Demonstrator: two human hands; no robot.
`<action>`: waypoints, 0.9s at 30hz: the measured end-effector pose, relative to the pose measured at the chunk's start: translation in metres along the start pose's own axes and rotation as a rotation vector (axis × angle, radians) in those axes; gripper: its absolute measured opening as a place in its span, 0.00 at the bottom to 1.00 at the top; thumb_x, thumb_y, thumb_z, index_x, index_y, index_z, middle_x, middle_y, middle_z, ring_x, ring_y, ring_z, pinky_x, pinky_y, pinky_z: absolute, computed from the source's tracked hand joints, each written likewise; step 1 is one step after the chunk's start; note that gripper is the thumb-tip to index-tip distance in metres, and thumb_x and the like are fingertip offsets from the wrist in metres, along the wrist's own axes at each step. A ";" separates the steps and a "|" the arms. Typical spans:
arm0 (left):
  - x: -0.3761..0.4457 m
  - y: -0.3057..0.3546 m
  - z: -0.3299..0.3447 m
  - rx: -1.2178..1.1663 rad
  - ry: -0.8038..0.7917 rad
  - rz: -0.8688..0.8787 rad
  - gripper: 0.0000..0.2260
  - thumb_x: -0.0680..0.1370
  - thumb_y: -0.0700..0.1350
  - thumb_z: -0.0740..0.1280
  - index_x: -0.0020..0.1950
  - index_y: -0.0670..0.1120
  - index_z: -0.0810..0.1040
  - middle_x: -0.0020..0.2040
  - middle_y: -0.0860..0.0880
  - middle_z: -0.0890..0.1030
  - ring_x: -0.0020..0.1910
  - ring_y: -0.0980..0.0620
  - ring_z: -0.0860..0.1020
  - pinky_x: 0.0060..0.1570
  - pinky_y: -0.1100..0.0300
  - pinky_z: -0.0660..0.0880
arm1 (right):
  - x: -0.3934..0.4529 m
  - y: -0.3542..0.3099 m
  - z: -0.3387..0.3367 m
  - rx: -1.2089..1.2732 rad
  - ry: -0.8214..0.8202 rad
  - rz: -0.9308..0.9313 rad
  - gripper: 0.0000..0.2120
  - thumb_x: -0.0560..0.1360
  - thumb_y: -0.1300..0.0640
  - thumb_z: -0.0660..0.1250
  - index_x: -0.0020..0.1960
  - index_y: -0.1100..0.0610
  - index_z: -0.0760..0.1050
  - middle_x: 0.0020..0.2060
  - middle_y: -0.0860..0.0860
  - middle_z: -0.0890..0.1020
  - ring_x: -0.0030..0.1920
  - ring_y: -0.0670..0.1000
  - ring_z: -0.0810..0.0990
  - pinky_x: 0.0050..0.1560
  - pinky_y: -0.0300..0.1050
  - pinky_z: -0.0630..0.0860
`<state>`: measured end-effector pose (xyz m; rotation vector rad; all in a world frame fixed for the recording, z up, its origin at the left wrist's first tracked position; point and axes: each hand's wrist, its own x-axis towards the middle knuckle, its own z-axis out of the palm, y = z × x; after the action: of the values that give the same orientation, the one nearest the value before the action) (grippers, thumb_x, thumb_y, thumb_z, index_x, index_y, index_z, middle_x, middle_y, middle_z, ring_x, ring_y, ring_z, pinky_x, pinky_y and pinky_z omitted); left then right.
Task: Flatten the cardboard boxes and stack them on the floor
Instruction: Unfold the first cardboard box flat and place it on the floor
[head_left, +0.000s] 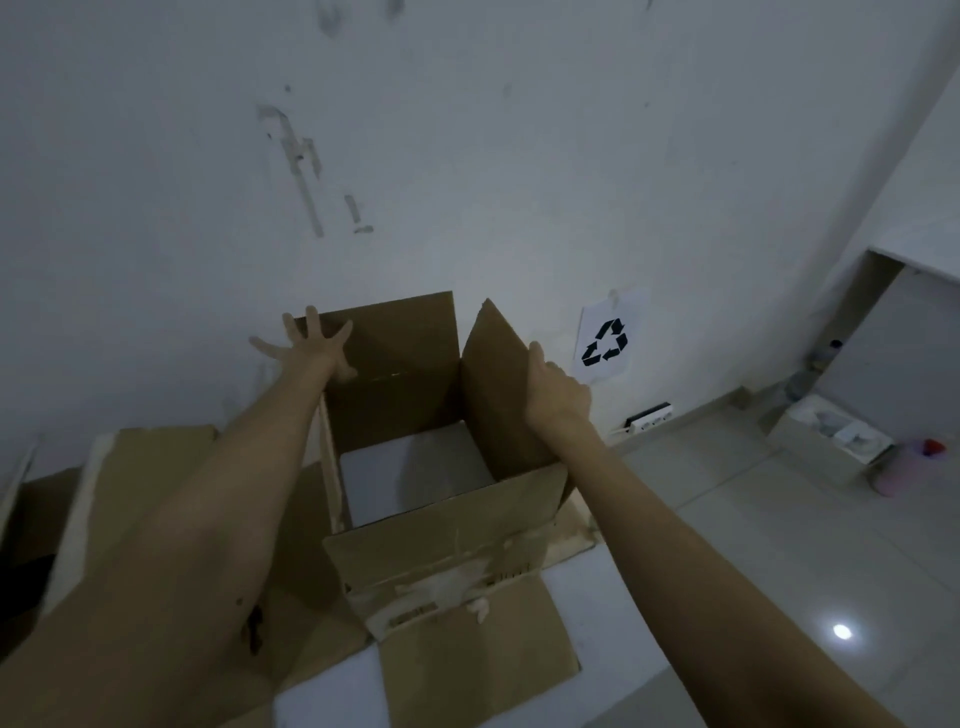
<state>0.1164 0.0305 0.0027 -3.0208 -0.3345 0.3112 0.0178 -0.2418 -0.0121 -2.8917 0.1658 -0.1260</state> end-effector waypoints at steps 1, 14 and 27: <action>0.002 -0.009 0.001 -0.057 -0.032 -0.031 0.37 0.78 0.58 0.64 0.77 0.63 0.40 0.77 0.46 0.32 0.75 0.36 0.34 0.64 0.24 0.44 | 0.000 -0.009 -0.001 0.009 -0.001 -0.030 0.25 0.77 0.63 0.60 0.72 0.59 0.58 0.56 0.58 0.77 0.54 0.59 0.79 0.48 0.49 0.71; -0.029 -0.020 0.008 -0.608 0.084 -0.089 0.35 0.78 0.32 0.60 0.80 0.52 0.51 0.76 0.38 0.57 0.69 0.35 0.67 0.64 0.46 0.72 | -0.019 -0.065 0.010 0.233 -0.021 -0.106 0.16 0.78 0.60 0.64 0.65 0.54 0.67 0.52 0.55 0.79 0.47 0.54 0.80 0.52 0.50 0.80; -0.071 -0.020 -0.028 -0.698 0.236 0.021 0.34 0.78 0.33 0.59 0.79 0.53 0.52 0.76 0.42 0.60 0.62 0.38 0.73 0.51 0.53 0.77 | -0.028 -0.089 -0.035 0.233 -0.002 -0.133 0.20 0.79 0.60 0.62 0.70 0.57 0.62 0.57 0.57 0.77 0.52 0.55 0.79 0.50 0.45 0.77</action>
<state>0.0508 0.0325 0.0461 -3.6831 -0.4728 -0.2161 -0.0048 -0.1612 0.0418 -2.6684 -0.0403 -0.1546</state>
